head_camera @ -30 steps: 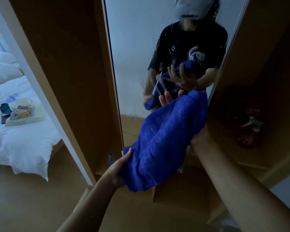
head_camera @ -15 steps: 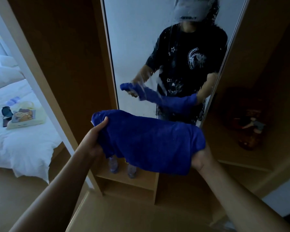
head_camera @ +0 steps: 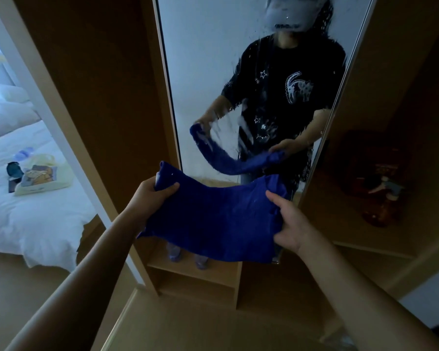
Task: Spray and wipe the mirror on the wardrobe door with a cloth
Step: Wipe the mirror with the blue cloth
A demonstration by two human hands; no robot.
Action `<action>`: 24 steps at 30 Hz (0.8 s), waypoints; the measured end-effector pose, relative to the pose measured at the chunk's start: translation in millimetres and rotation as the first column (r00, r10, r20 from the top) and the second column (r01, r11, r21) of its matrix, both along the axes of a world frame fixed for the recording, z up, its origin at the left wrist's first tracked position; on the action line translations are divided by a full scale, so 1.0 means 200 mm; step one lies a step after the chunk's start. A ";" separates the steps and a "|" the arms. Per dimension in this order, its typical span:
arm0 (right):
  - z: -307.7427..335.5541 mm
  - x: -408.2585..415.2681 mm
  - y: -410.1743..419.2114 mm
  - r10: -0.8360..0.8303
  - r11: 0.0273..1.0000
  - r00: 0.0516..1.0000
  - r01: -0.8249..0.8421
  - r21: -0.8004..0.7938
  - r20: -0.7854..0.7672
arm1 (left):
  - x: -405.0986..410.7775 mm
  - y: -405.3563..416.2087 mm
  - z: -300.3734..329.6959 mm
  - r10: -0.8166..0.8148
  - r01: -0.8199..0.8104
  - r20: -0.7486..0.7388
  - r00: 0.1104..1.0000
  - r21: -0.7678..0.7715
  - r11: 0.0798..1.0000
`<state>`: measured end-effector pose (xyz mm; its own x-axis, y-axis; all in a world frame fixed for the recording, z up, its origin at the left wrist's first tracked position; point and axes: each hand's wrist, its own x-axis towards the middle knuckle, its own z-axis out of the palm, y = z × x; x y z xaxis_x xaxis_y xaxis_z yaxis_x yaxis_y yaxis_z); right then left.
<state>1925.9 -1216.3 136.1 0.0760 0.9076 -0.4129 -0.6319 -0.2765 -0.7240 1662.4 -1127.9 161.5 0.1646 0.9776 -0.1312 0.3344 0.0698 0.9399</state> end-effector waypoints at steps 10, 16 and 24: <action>0.02 -0.25 0.04 0.066 0.983 0.994 -0.049 0.179 -0.086 | 0.61 -0.30 0.08 -0.223 0.385 -0.554 0.802 0.194 0.902; 0.03 -0.20 -0.02 -0.051 0.969 0.998 0.055 0.241 -0.025 | 0.66 -0.36 0.17 -0.495 0.542 -0.422 0.760 -0.009 0.840; 0.11 -0.16 -0.09 -0.053 0.922 0.983 0.115 0.369 -0.174 | 0.57 -0.31 0.06 -0.028 0.160 -0.284 0.959 0.454 0.876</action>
